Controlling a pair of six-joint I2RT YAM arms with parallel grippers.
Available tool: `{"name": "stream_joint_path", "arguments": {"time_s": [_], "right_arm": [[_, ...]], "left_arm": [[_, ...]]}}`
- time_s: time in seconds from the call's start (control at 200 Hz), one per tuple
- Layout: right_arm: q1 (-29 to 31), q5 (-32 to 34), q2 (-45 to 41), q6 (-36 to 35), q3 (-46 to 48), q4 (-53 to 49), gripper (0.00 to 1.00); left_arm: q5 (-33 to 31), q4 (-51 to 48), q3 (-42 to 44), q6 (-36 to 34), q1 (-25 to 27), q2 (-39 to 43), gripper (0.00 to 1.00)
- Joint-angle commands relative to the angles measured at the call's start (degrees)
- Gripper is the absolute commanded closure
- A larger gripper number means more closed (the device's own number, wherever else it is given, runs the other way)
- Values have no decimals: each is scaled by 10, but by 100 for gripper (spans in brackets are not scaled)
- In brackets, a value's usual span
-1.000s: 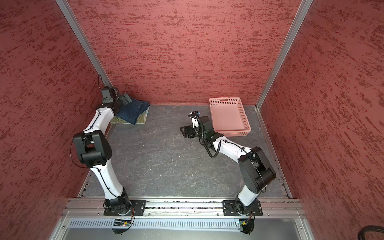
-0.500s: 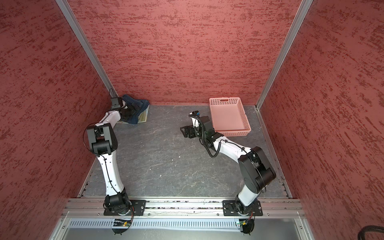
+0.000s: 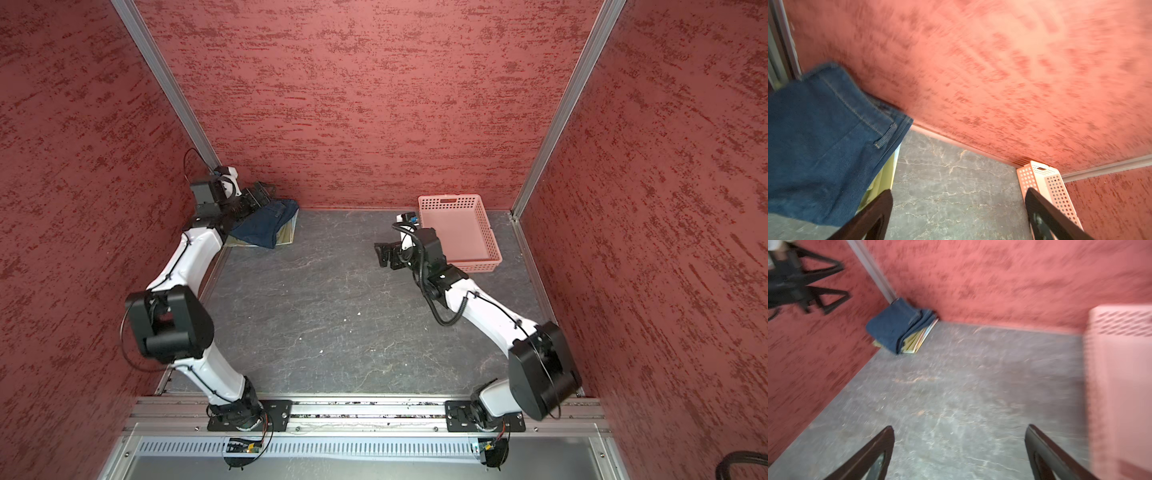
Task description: Fold and stack the skirts
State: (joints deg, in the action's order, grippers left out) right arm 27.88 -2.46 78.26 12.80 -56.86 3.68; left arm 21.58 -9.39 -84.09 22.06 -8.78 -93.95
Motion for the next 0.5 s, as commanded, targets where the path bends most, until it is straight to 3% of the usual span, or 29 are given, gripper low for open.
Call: {"name": "stream_joint_path", "arguments": {"time_s": [0.0,0.14,0.321,0.416,0.496], "right_arm": [[-38,111,-66,-45,54,-5,1],[-92,180,-157,-69,166,72,1],[-136,220,-204,-79,274,140,1],[-159,234,-196,-79,324,200,1],[-177,233,-176,-82,361,249,1]], "left_arm": [[-96,33,121,-51,31,84,0],[-211,73,304,-64,77,217,0],[-279,125,502,-83,92,343,0],[-336,193,578,-88,89,362,0],[-332,249,599,-104,86,328,0]]}}
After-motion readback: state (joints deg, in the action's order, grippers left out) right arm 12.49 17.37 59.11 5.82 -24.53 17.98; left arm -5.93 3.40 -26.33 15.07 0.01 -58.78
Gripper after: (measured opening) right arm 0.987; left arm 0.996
